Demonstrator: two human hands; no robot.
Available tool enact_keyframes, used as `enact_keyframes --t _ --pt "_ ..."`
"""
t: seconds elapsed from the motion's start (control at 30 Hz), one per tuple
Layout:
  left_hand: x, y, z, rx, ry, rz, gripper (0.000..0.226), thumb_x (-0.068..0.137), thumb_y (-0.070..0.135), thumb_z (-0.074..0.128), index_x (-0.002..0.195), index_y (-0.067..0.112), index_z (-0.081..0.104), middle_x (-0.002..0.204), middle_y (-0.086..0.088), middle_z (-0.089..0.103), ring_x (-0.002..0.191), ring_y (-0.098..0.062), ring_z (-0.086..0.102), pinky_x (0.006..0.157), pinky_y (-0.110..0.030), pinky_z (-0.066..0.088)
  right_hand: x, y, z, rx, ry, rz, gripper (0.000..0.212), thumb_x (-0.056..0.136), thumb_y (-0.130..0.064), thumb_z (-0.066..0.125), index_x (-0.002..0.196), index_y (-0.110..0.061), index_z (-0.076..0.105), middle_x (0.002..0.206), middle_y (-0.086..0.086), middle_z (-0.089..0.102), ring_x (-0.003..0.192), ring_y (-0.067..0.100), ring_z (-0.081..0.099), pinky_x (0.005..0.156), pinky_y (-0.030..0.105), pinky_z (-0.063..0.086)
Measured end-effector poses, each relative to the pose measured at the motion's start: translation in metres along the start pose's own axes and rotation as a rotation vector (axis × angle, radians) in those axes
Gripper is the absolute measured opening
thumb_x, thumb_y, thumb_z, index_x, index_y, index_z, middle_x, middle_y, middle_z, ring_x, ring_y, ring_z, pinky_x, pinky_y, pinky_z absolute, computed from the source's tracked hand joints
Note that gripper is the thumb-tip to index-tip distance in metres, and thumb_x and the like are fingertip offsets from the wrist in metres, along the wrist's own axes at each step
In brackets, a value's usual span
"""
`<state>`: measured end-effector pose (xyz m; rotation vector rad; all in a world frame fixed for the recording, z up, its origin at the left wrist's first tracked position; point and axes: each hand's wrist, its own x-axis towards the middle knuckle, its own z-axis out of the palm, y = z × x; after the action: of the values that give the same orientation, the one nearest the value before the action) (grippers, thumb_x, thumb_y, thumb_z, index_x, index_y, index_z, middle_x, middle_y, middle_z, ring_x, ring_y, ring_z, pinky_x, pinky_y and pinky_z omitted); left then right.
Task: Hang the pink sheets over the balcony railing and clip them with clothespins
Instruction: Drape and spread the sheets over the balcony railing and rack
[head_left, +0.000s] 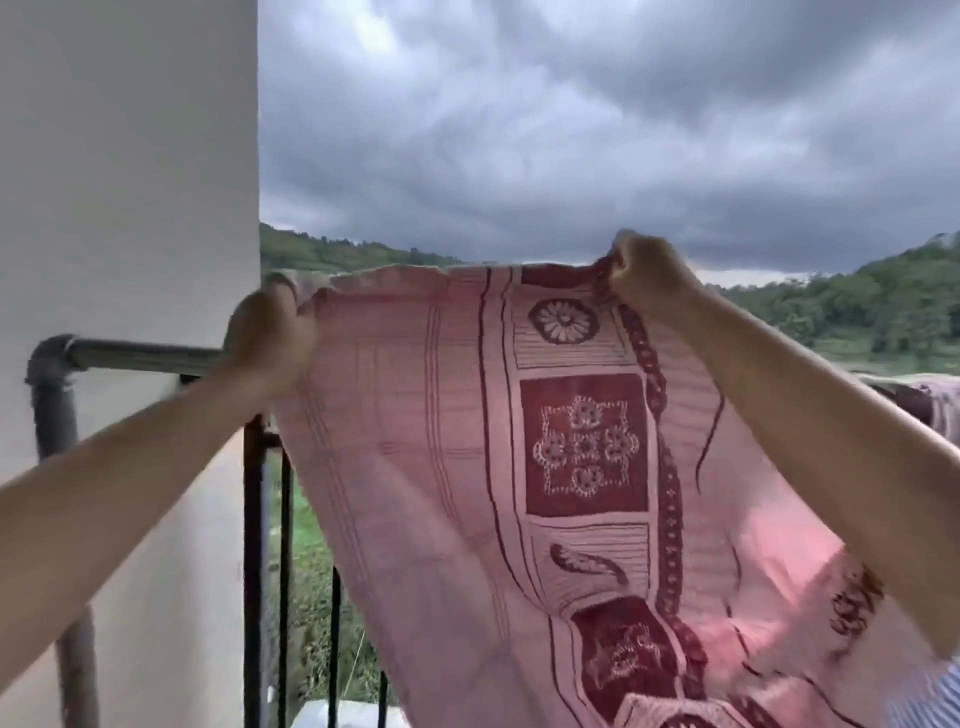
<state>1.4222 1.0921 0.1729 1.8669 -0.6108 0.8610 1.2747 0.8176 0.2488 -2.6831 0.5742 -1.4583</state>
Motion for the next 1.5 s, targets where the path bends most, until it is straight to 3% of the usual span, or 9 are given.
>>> enact_keyframes --t 0.2,0.3,0.43,0.63,0.83,1.1,1.3,1.43,1.5 --pt "0.1 0.058 0.024 0.284 0.013 0.086 0.026 0.091 0.012 0.04 0.114 0.006 0.052 0.115 -0.025 0.06 0.104 -0.04 0.058 0.085 -0.039 0.046 0.069 0.01 -0.002 0.083 -0.044 0.052 0.024 0.088 -0.002 0.041 0.108 0.008 0.05 0.112 0.03 0.057 0.099 0.036 0.055 0.069 0.03 0.036" --pt "0.084 0.059 0.06 0.469 -0.385 0.046 0.03 0.09 0.013 0.047 0.118 0.006 0.053 0.114 -0.016 0.062 0.084 -0.026 0.065 0.059 -0.025 0.049 0.044 0.028 0.031 -0.132 -0.531 0.097 0.028 0.087 -0.009 0.046 0.111 0.001 0.055 0.112 0.017 0.06 0.085 0.02 0.051 0.071 0.028 0.04" --pt "0.043 0.055 0.088 0.75 -0.709 0.144 0.041 0.085 0.033 0.052 0.114 0.005 0.056 0.118 -0.01 0.06 0.103 -0.023 0.057 0.082 -0.029 0.048 -0.008 0.042 0.04 -0.256 -1.176 0.168 0.034 0.091 -0.009 0.044 0.118 0.01 0.05 0.098 0.011 0.056 0.087 0.021 0.053 0.07 0.026 0.043" --pt "-0.016 0.111 0.103 0.092 -0.774 0.534 0.03 0.092 0.033 0.045 0.073 0.012 0.056 0.066 0.0 0.054 0.057 -0.012 0.049 0.049 -0.019 0.038 -0.056 0.064 -0.032 -0.003 -0.525 0.039 0.024 0.091 -0.014 0.048 0.112 -0.007 0.06 0.112 0.009 0.065 0.101 0.021 0.06 0.087 0.026 0.045" --pt "-0.083 0.192 0.149 0.107 -0.661 0.797 0.037 0.089 0.039 0.046 0.095 0.006 0.06 0.102 -0.013 0.065 0.094 -0.03 0.06 0.075 -0.035 0.047 -0.129 0.139 -0.098 -0.283 0.025 0.294 0.025 0.086 -0.011 0.053 0.107 0.0 0.061 0.11 0.022 0.064 0.104 0.032 0.059 0.085 0.031 0.043" --pt "-0.121 0.271 0.22 0.103 -0.494 0.716 0.024 0.089 0.017 0.042 0.1 0.008 0.061 0.107 -0.012 0.065 0.101 -0.029 0.059 0.082 -0.034 0.045 -0.139 0.266 -0.14 -0.411 -0.108 0.503 0.034 0.084 -0.004 0.043 0.117 0.0 0.048 0.128 0.021 0.05 0.122 0.032 0.045 0.106 0.051 0.029" --pt "-0.114 0.279 0.241 0.02 -0.332 0.606 0.018 0.089 0.005 0.037 0.096 0.007 0.054 0.096 -0.016 0.067 0.087 -0.033 0.063 0.065 -0.035 0.043 -0.13 0.32 -0.146 -0.391 -0.229 0.373 0.025 0.066 -0.002 0.051 0.049 -0.019 0.042 0.078 0.018 0.064 0.079 0.025 0.058 0.066 0.03 0.038" --pt "-0.084 0.28 0.233 0.262 -0.257 0.775 0.022 0.09 0.004 0.031 0.102 0.006 0.049 0.094 -0.015 0.066 0.084 -0.031 0.064 0.062 -0.034 0.044 -0.131 0.344 -0.15 -0.295 -0.02 0.198 0.021 0.069 0.005 0.053 0.055 -0.004 0.065 0.07 0.018 0.069 0.074 0.023 0.063 0.067 0.029 0.044" --pt "-0.065 0.283 0.228 0.394 -0.234 0.835 0.022 0.09 0.005 0.032 0.104 0.007 0.049 0.096 -0.013 0.066 0.085 -0.03 0.064 0.061 -0.032 0.042 -0.122 0.345 -0.145 -0.408 0.019 0.165 0.032 0.074 -0.007 0.053 0.043 -0.016 0.049 0.067 0.019 0.066 0.07 0.03 0.064 0.06 0.031 0.043"
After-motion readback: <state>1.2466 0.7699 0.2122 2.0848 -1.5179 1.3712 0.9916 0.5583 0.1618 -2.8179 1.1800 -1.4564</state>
